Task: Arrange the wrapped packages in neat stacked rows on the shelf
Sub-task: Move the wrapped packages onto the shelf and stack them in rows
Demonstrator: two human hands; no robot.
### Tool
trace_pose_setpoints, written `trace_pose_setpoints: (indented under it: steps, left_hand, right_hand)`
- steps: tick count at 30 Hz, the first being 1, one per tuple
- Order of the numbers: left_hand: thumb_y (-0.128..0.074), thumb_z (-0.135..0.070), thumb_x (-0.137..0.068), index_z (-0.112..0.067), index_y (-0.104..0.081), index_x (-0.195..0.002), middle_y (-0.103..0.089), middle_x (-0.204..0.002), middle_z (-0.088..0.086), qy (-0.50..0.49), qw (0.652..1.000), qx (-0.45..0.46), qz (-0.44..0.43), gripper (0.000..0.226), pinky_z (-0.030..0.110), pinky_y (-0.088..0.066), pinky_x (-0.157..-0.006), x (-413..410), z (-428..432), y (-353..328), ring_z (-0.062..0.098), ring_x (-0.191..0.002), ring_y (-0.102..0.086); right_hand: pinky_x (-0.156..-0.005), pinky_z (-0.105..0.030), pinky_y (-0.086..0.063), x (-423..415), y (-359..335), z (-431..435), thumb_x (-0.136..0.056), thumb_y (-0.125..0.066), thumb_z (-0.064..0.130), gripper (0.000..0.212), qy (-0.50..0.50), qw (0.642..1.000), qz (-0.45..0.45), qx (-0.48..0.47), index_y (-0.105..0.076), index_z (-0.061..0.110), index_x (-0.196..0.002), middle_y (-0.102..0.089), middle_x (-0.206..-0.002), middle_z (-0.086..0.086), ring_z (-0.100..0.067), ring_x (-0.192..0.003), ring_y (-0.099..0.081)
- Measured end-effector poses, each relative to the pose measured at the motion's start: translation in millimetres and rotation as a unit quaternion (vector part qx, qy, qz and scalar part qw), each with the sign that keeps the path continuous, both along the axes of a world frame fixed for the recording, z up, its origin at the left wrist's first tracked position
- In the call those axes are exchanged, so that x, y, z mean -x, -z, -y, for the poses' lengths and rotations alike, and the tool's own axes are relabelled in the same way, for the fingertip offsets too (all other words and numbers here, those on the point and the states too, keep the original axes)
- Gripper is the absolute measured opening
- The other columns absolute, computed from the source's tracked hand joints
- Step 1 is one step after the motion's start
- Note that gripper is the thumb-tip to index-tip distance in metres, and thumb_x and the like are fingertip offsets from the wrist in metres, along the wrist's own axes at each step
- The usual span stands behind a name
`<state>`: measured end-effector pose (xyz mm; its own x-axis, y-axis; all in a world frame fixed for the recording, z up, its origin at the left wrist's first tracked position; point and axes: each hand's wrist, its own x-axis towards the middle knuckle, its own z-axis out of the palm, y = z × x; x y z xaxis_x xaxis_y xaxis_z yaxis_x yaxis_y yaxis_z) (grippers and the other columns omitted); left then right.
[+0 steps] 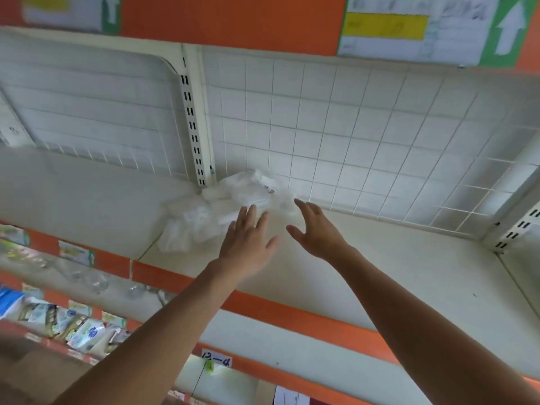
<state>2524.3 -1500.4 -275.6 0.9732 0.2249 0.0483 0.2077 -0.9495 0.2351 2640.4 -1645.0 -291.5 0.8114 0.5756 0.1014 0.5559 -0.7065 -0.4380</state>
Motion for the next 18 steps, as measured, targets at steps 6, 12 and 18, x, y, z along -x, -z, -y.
trace_pose_setpoints:
  steps: [6, 12, 18]
  left_hand:
    - [-0.032, -0.045, -0.102, -0.011, -0.011, -0.154, 0.002, -0.161, 0.012, 0.032, 0.999, 0.021, 0.006, 0.065, 0.039, -0.010, -0.121, -12.9, -16.6, 7.9, 0.026, -0.149, 0.006]
    - [-0.034, -0.043, -0.102, -0.014, -0.011, -0.154, 0.001, -0.162, 0.009, 0.056, 0.997, 0.044, 0.009, 0.064, 0.035, -0.010, -0.119, -26.6, -14.8, 6.8, 0.021, -0.149, 0.006]
    - [-0.035, -0.040, -0.102, -0.014, -0.015, -0.153, -0.004, -0.161, 0.008, 0.074, 0.995, 0.054, 0.026, 0.060, 0.034, -0.020, -0.116, -32.8, -18.0, 10.4, 0.020, -0.149, -0.001]
  right_hand:
    - [-0.109, -0.042, -0.034, -29.6, 10.2, -33.0, -0.091, -0.058, 0.047, 0.079, 0.047, 0.998, -0.037, -0.008, -0.016, 0.021, -0.153, -0.024, -0.156, -0.009, -0.026, -0.141, -0.031]
    - [-0.107, -0.038, -0.035, -56.2, 11.6, -46.6, -0.085, -0.067, 0.043, 0.085, 0.037, 0.998, -0.054, -0.020, -0.020, 0.018, -0.151, -0.031, -0.153, -0.006, -0.024, -0.138, -0.035]
    - [-0.102, -0.044, -0.042, -70.9, 16.9, -53.1, -0.074, -0.075, 0.045, 0.081, 0.029, 0.998, -0.056, -0.011, -0.032, 0.030, -0.141, -0.045, -0.141, -0.004, -0.027, -0.127, -0.045]
